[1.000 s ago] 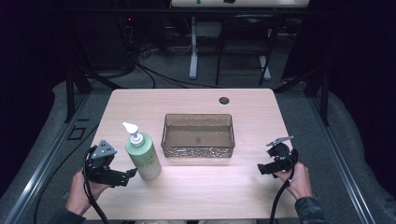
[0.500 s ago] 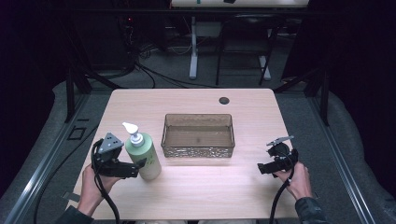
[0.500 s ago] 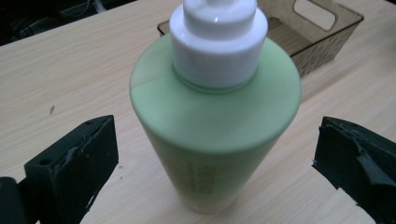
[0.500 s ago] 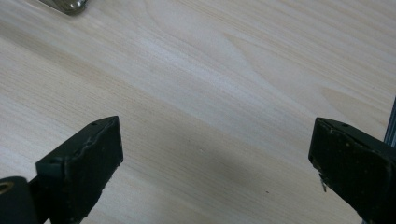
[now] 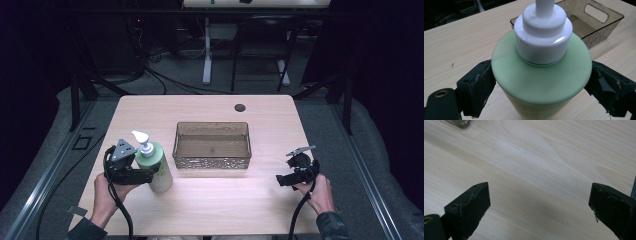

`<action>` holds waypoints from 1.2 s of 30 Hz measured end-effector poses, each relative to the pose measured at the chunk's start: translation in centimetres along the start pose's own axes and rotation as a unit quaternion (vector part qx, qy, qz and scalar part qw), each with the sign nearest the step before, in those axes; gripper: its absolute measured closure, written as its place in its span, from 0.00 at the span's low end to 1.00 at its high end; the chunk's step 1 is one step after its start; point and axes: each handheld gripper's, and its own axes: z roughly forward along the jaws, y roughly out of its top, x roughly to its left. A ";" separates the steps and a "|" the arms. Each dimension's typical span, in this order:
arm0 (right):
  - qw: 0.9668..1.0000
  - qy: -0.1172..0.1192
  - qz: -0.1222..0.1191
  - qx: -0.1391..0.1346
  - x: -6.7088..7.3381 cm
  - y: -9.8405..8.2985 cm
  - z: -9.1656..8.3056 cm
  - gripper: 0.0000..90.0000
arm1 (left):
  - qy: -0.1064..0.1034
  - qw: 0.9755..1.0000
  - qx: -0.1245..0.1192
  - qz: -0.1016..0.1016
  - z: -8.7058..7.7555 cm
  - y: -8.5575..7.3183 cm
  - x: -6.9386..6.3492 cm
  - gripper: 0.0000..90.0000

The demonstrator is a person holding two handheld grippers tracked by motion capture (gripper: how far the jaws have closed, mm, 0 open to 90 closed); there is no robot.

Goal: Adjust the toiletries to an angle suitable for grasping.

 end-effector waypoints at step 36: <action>1.000 0.001 -0.002 0.009 -0.1 -0.2 0.0 0.04 | -0.146 0.984 0.003 0.098 2.3 1.3 0.4 0.14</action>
